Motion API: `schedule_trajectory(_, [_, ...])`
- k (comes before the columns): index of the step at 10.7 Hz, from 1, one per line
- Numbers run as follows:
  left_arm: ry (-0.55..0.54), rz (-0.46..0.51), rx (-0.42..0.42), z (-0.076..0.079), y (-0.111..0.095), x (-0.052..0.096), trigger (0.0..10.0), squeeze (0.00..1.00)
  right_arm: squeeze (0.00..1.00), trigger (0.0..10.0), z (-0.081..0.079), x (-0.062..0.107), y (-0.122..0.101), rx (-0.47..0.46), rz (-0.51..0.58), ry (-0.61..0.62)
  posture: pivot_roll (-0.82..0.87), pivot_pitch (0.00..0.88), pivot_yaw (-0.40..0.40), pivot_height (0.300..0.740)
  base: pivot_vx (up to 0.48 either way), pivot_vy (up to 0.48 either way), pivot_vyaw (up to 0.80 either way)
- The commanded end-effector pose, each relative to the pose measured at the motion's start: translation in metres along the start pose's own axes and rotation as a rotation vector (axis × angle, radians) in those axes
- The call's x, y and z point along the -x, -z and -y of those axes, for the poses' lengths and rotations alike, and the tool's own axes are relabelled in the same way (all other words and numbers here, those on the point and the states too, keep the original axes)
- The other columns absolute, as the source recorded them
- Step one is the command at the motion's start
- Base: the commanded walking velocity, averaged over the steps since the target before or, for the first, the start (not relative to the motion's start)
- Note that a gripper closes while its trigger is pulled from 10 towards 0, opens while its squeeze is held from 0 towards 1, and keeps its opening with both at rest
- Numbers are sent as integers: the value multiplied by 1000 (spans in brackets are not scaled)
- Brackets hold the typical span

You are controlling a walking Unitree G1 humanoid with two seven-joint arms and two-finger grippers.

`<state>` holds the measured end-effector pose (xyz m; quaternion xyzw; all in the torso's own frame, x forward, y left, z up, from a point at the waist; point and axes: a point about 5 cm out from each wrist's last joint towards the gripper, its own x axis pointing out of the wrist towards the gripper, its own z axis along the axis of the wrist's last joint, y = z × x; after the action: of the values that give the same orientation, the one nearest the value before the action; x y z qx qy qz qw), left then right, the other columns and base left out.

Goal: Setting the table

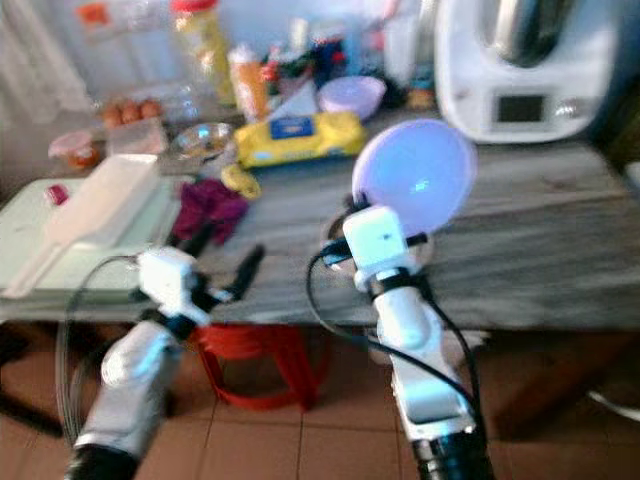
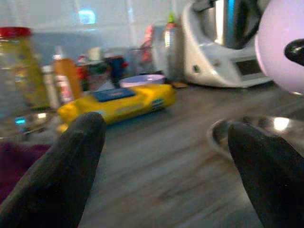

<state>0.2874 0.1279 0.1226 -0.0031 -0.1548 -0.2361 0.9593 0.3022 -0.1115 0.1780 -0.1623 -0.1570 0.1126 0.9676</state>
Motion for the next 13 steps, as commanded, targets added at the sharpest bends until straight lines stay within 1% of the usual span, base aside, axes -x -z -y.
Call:
schedule_trajectory(1, [16, -22, -12, -2, 2, 7, 10000, 0, 0, 10000, 4, -1, -7, 3, 32, 9, -136, 77, 101, 740, 0, 0, 0])
schedule_trajectory(3, [59, -84, -25, -4, 9, 27, 10000, 0, 0, 10000, 2, 0, -6, 1, 26, -16, -136, 83, 98, 740, 0, 0, 0])
schedule_trajectory(5, [128, -134, -22, -1, 17, 42, 10000, 0, 0, 10000, -5, 1, -7, 51, 48, -105, -134, 97, 89, 740, 0, 0, 0])
schedule_trajectory(6, [169, -137, -25, 2, 18, 46, 10000, 0, 0, 10000, -7, -3, -6, 29, 31, -179, -133, 108, 82, 740, 0, 0, 0])
schedule_trajectory(8, [189, -130, -26, 6, 18, 49, 10000, 0, 0, 10000, -10, -10, -5, 23, 9, -276, -135, 116, 73, 740, 0, 0, 0])
schedule_trajectory(10, [192, -134, -10, 10, 23, 50, 10000, 0, 0, 10000, -10, -25, -8, 10, -21, -387, -137, 115, 66, 740, 0, 0, 0])
schedule_trajectory(11, [188, -135, -6, 10, 26, 50, 10000, 0, 0, 10000, -11, -30, -9, -13, -41, -422, -136, 113, 63, 740, 0, 0, 0])
schedule_trajectory(12, [183, -139, -4, 10, 29, 50, 10000, 0, 0, 10000, -15, -33, -7, -56, -87, -478, -138, 113, 62, 740, 0, 0, 0])
schedule_trajectory(13, [181, -141, -4, 9, 30, 50, 10000, 0, 0, 10000, -16, -34, -6, -75, -110, -502, -139, 113, 62, 740, 0, 0, 0])
